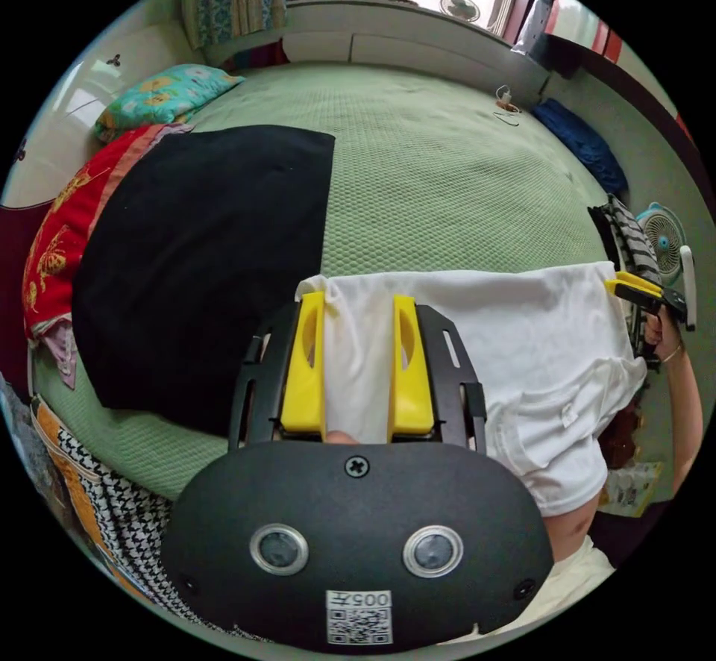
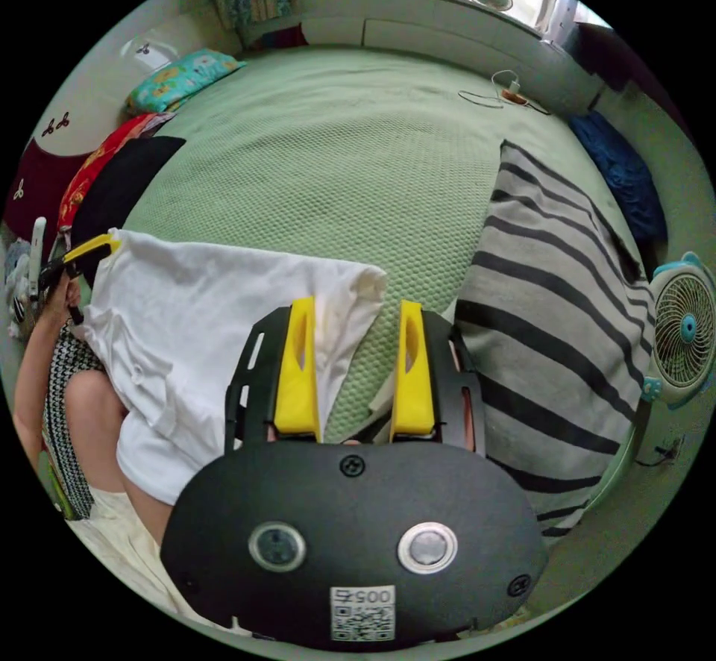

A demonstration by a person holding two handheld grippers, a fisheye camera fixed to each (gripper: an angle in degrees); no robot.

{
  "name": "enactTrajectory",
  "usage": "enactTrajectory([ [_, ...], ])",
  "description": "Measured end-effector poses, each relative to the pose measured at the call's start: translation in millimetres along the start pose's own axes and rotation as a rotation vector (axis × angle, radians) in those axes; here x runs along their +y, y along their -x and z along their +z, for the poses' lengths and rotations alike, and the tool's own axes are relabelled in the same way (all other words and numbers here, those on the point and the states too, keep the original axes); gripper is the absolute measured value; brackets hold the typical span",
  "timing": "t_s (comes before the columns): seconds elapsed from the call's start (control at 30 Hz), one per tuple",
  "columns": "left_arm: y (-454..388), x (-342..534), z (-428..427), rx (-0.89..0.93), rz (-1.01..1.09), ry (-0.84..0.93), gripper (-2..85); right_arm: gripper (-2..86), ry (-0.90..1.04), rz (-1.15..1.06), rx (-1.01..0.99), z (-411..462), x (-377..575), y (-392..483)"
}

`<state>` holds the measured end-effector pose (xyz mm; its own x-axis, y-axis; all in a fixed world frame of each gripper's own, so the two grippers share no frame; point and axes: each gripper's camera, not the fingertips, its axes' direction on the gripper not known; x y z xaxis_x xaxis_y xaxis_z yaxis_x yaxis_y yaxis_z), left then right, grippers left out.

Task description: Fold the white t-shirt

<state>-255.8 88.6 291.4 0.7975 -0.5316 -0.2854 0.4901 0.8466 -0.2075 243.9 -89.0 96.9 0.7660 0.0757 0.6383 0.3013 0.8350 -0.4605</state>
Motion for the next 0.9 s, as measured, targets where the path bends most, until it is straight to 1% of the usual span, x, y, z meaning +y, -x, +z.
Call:
enactTrajectory([
  [0.1,-14,2,6,-0.087,0.020,0.008,9.5,11.0,-0.011,0.009,-0.041,7,-3,2],
  [0.27,-31,9,10,-0.126,0.023,-0.002,3.8,6.3,0.020,-0.011,0.032,21,-8,13],
  [0.3,-35,11,10,-0.132,0.022,-0.013,3.2,3.4,0.011,-0.019,0.036,21,-7,16],
  [0.33,-37,12,11,-0.134,0.025,-0.016,2.9,1.3,0.002,-0.047,-0.003,20,-5,19],
  [0.43,-44,15,9,-0.147,0.028,-0.038,1.8,-0.7,-0.047,-0.050,0.010,15,-1,24],
  [0.53,-47,10,1,-0.152,0.027,-0.078,1.1,-0.9,-0.103,-0.055,0.006,4,-4,25],
  [0.67,-47,-18,-8,-0.155,0.034,-0.113,0.8,-1.0,-0.174,-0.053,-0.006,-11,-24,23],
  [0.77,-46,-56,-11,-0.175,0.045,-0.168,1.0,-0.9,-0.208,-0.072,0.097,-14,-62,23],
  [0.9,-42,-125,-6,-0.146,-0.023,-0.188,2.5,-0.2,-0.245,0.009,0.162,-12,-139,13],
])
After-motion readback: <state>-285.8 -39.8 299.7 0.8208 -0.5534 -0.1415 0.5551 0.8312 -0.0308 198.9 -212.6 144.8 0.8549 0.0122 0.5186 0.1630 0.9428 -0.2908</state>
